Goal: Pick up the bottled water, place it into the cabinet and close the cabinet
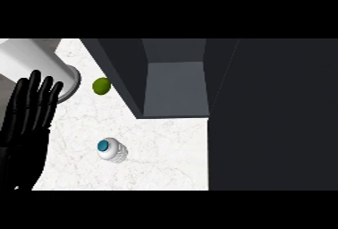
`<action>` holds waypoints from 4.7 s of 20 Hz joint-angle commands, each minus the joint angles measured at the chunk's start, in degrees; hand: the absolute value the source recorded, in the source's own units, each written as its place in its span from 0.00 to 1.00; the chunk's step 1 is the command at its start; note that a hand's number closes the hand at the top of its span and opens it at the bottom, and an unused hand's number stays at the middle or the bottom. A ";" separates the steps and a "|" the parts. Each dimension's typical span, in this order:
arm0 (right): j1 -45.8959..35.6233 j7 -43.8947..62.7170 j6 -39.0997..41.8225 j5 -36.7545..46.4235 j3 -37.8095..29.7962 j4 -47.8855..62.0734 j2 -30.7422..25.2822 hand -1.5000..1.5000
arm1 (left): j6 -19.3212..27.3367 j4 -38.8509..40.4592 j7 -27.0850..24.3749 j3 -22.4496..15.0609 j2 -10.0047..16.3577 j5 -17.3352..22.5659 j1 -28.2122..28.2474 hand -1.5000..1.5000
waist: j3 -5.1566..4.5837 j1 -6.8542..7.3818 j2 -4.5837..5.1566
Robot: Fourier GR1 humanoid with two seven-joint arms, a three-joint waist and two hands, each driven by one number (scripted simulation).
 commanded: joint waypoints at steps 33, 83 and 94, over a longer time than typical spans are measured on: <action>43.99 -2.06 16.92 -9.64 15.28 -29.03 -4.02 0.00 | -13.27 14.52 7.33 11.71 5.94 15.32 9.10 0.00 | -2.10 -0.61 0.85; 58.27 -17.52 13.68 -2.06 23.68 -28.64 -9.48 0.00 | 0.68 94.90 -62.01 9.84 -0.86 -7.73 -12.75 1.00 | -2.16 0.18 1.09; 62.33 -17.09 12.67 -1.27 25.49 -32.86 -11.29 0.00 | -0.45 82.92 -52.99 -0.57 -5.28 -0.92 -11.59 1.00 | -2.12 0.05 0.73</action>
